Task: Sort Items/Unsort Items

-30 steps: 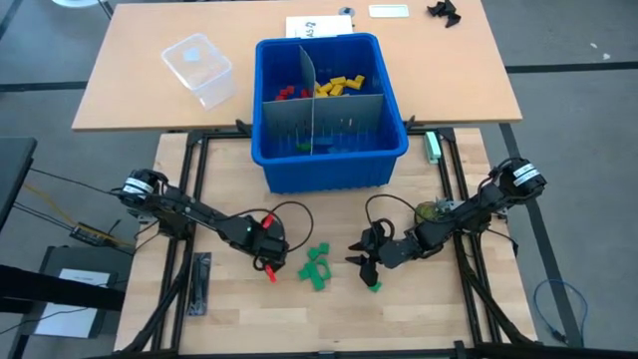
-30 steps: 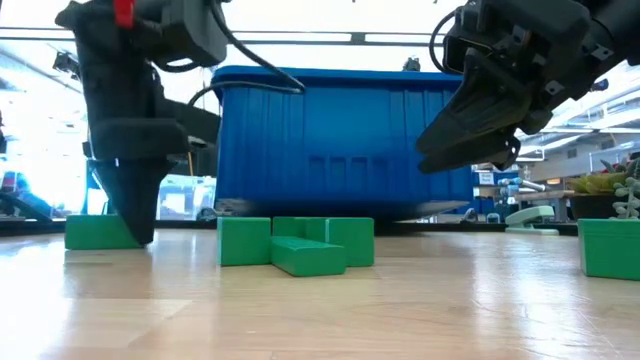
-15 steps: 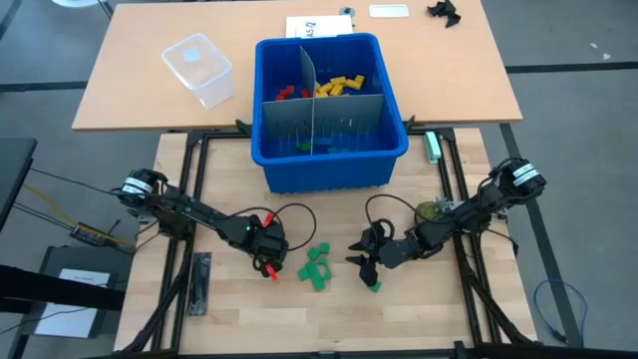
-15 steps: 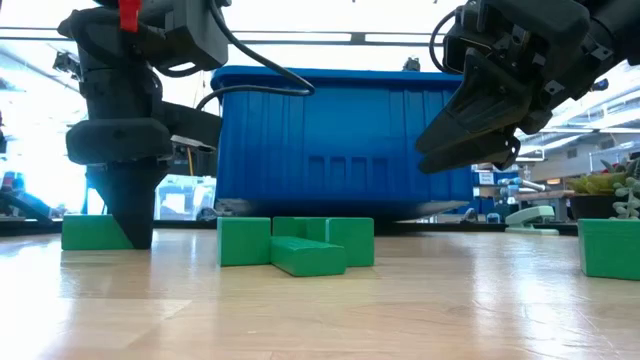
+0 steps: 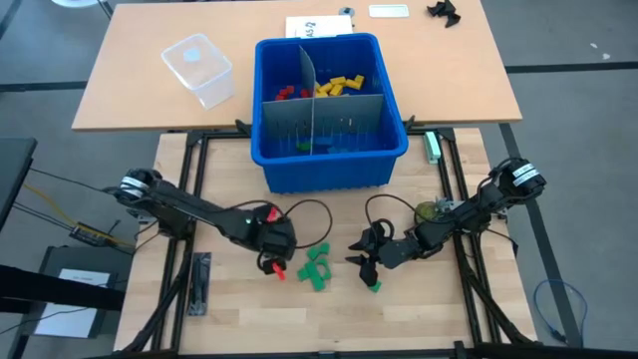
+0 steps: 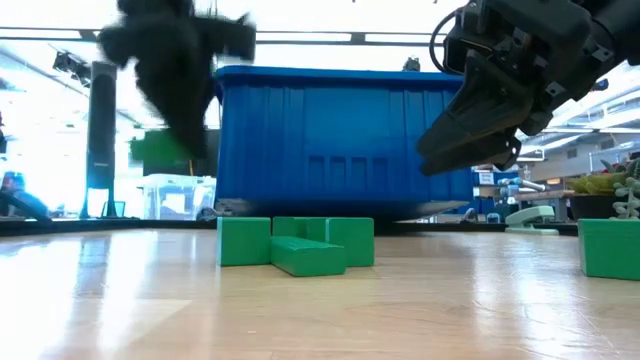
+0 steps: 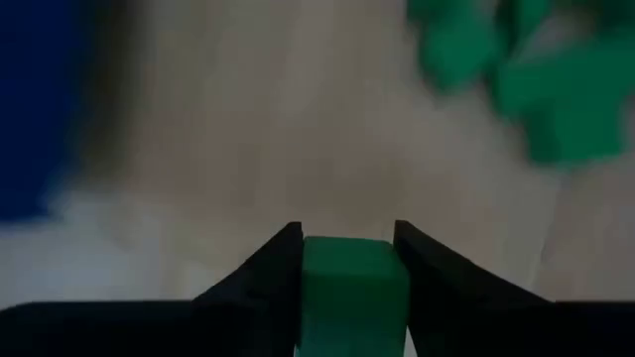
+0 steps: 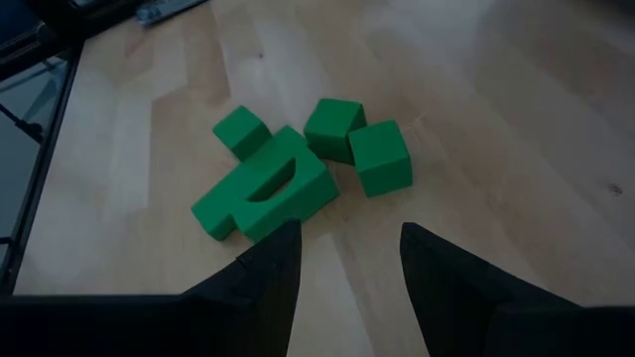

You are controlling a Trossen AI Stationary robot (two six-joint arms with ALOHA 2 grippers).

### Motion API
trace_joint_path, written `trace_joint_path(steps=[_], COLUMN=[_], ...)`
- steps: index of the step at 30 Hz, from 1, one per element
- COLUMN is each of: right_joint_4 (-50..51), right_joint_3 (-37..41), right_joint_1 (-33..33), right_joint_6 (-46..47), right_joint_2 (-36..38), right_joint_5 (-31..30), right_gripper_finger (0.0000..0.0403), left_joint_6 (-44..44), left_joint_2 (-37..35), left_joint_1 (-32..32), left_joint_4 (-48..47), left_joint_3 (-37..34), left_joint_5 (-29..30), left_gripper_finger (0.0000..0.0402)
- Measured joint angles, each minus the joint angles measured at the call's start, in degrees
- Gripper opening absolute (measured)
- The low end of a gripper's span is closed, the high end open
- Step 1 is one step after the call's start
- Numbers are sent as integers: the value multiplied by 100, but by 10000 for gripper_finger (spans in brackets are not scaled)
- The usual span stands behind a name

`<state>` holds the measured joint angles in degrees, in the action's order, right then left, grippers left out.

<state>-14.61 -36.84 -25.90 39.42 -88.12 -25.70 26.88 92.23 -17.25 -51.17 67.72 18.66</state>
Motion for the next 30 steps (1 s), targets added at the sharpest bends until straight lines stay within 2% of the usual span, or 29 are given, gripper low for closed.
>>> trace_joint_path(steps=[5,9,12,17,23,30], right_joint_4=[-12,-6,-36,-44,-17,66], right_joint_3=[0,0,0,0,0,0], right_joint_1=[-14,-12,-12,66,62,26], right_joint_6=[0,-2,-38,-58,-22,149], right_joint_2=[0,0,0,0,0,0], right_joint_5=[-23,-19,-60,-68,-58,-16], right_gripper_finger=[174,174,174,174,174,174], left_joint_6=[-797,-1621,-2354,-3345,-3532,-3449], left_joint_2=[-277,-503,-650,-836,-753,-731], left_joint_1=[104,420,876,1959,3325,3995], left_joint_4=[-158,-59,528,1880,2464,2963], left_joint_3=[1035,1771,2050,2066,2032,1488], left_joint_5=[1025,1773,2232,1992,987,800], left_gripper_finger=[139,139,139,139,139,145])
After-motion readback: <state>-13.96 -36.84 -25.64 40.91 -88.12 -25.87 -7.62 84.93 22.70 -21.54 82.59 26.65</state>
